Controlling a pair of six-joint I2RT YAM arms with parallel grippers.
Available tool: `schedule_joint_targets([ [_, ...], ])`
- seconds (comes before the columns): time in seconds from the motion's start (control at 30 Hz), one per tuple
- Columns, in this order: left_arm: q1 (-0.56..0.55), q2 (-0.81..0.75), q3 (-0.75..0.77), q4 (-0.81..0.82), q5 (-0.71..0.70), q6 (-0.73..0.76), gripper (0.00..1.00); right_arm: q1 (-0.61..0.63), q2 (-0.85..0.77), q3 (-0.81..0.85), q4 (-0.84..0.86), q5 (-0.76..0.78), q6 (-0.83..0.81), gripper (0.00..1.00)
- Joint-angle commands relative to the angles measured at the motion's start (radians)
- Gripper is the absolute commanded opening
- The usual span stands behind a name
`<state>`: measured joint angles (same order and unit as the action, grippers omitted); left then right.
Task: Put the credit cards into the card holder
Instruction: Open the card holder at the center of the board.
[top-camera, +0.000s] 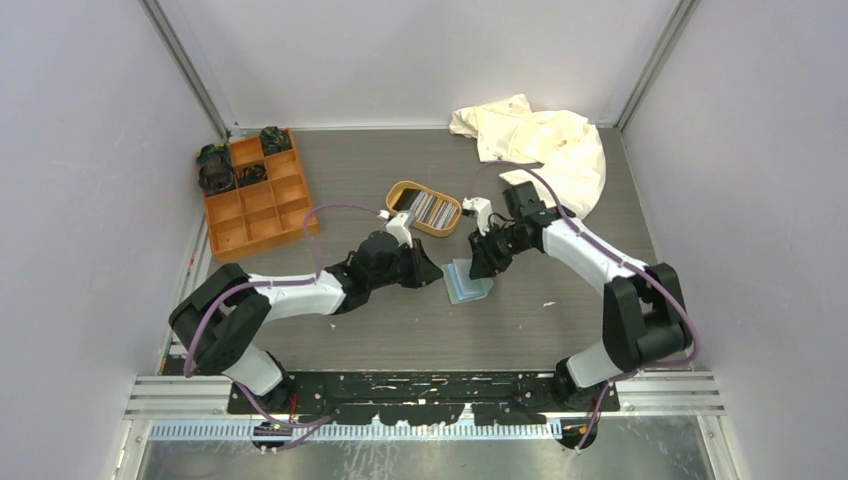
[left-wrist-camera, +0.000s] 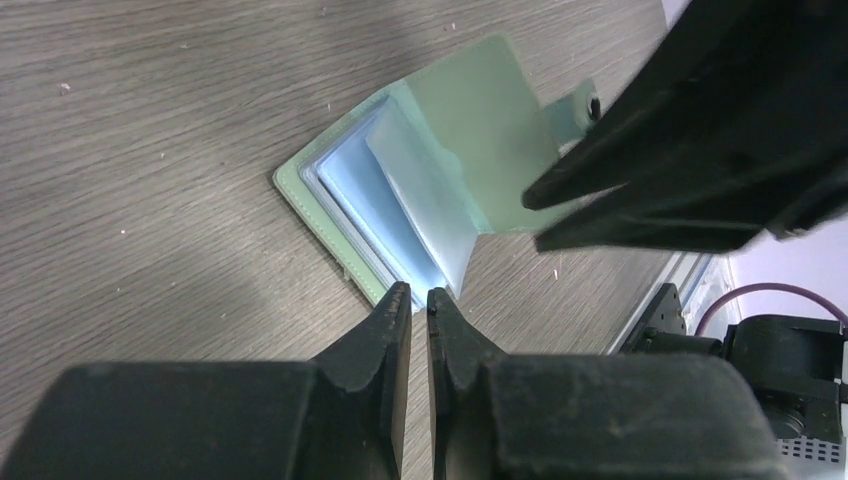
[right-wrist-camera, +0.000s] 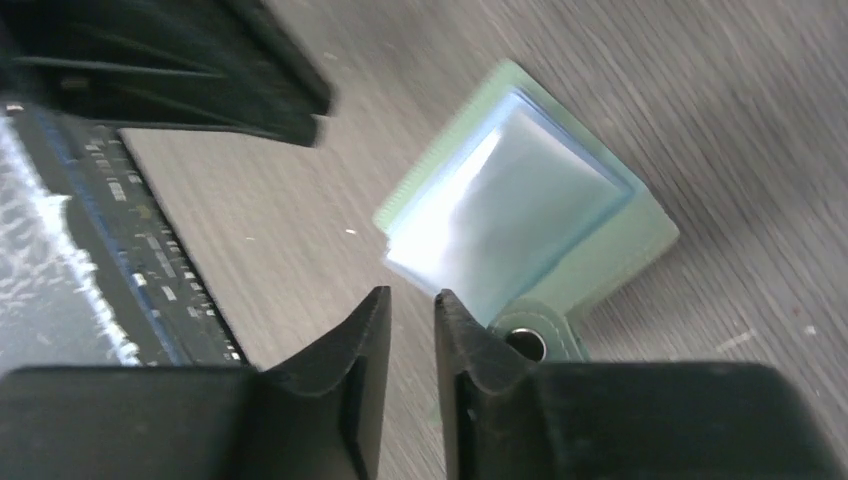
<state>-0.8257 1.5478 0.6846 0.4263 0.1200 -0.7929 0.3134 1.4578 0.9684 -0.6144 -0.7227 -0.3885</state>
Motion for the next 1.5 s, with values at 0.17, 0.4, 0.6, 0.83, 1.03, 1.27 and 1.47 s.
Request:
schedule_joint_targets([
  [0.17, -0.001, -0.057, -0.081, 0.088, 0.016, -0.029, 0.3, -0.005, 0.134, 0.12, -0.079, 0.559, -0.001, 0.23],
  [0.4, 0.029, 0.002, -0.137, 0.268, 0.112, -0.166, 0.41, -0.008, 0.297, 0.184, -0.188, 0.496, -0.007, 0.23],
  [0.6, 0.029, 0.059, -0.147, 0.313, 0.116, -0.228, 0.42, -0.01, 0.375, 0.211, -0.235, 0.478, -0.004, 0.24],
  [0.83, 0.03, 0.16, -0.101, 0.28, 0.121, -0.232, 0.46, -0.027, 0.42, 0.233, -0.277, 0.453, -0.011, 0.23],
  [1.03, 0.029, 0.181, -0.085, 0.354, 0.128, -0.273, 0.45, -0.028, 0.424, 0.235, -0.284, 0.446, -0.015, 0.23],
  [1.27, 0.012, 0.173, -0.01, 0.222, 0.095, -0.258, 0.4, -0.028, 0.435, 0.245, -0.296, 0.442, -0.013, 0.23],
  [1.47, -0.013, 0.174, 0.072, 0.033, 0.007, -0.257, 0.38, -0.028, 0.433, 0.245, -0.295, 0.438, -0.014, 0.23],
])
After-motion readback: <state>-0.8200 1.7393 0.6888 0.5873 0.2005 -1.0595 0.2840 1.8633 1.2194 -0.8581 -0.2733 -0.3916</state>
